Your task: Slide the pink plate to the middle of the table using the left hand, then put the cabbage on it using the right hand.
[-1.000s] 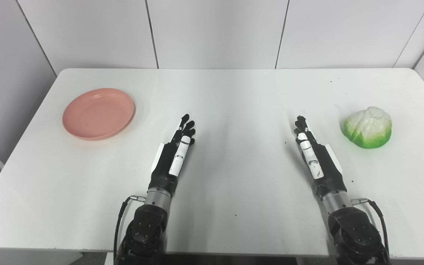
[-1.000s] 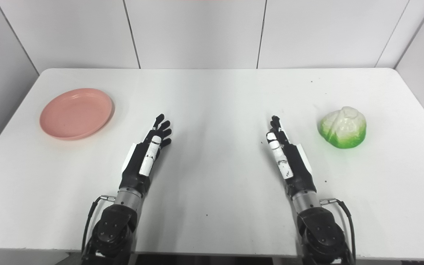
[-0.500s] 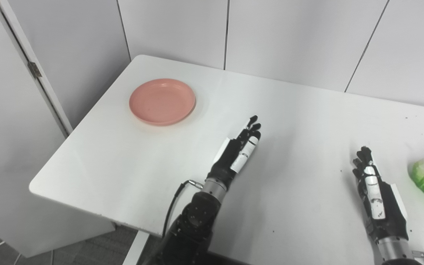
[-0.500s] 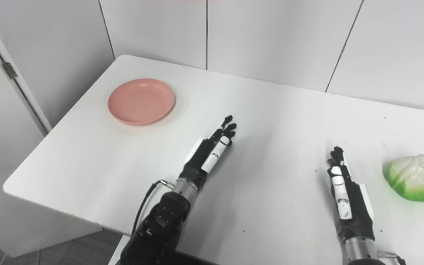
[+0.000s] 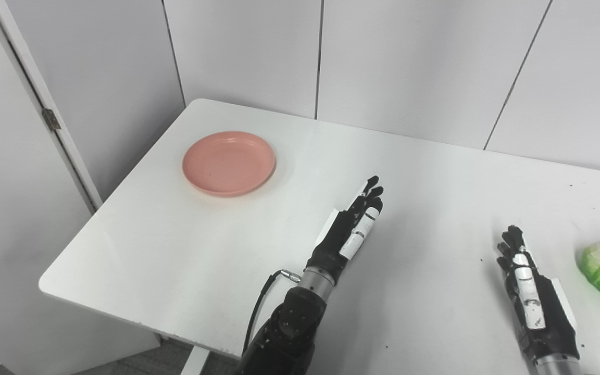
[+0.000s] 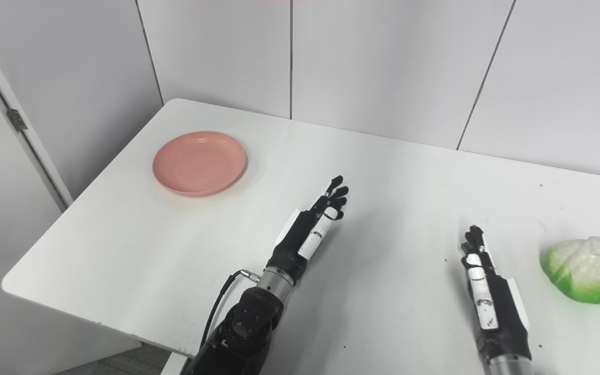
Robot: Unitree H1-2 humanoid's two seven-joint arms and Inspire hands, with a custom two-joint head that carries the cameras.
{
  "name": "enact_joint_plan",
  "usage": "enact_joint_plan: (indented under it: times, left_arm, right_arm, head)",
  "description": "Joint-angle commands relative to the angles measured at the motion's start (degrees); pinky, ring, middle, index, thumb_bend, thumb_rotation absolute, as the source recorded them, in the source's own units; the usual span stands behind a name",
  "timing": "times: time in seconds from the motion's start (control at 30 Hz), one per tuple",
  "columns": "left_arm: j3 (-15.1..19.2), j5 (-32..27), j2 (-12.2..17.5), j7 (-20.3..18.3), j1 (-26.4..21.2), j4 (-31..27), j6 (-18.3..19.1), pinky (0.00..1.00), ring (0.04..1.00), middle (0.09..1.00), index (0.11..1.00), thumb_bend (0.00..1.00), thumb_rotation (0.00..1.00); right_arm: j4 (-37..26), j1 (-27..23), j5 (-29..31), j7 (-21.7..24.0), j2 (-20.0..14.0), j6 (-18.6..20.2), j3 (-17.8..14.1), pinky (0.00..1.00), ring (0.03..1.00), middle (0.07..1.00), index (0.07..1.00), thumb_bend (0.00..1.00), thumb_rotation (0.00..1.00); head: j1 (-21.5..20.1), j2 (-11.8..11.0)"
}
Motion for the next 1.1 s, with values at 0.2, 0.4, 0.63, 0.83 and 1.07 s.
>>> enact_joint_plan:
  times: [0.2,0.4,0.63,0.83,1.07]
  left_arm:
    - [1.19,-0.83,0.15,0.71,2.03,1.93,0.38,0.91,0.946,0.963,0.958,0.44,1.00]
    - [1.39,-0.68,-0.46,0.73,1.14,-4.00,2.77,0.91,0.934,0.951,0.953,0.47,1.00]
    - [2.90,-0.20,-0.80,1.75,-2.82,-12.83,6.66,0.95,0.945,0.946,0.949,0.46,1.00]
    - [5.84,-1.81,0.81,1.68,-7.69,-19.03,8.68,0.96,0.946,0.959,0.958,0.45,1.00]
    - [9.61,-2.48,3.67,2.02,-11.88,-24.05,11.11,0.94,0.943,0.967,0.973,0.47,1.00]
  right_arm:
    - [1.41,-1.22,0.73,0.26,0.66,-0.29,-0.14,1.00,1.000,1.000,1.000,0.32,1.00]
    - [2.25,-1.61,0.51,0.34,0.74,-1.27,0.08,1.00,1.000,1.000,1.000,0.31,1.00]
    - [2.57,-1.91,0.20,0.31,0.81,-1.04,0.13,1.00,1.000,1.000,1.000,0.30,1.00]
    - [2.41,-1.98,0.10,0.27,0.85,-0.84,0.14,1.00,1.000,1.000,1.000,0.29,1.00]
    - [3.40,-2.28,0.40,0.81,0.41,-1.82,0.06,1.00,1.000,1.000,1.000,0.27,1.00]
  head:
    - [0.26,-0.26]
    - [0.20,-0.51]
    - [1.13,-0.70]
    - [1.59,-0.87]
    - [2.72,-1.01]
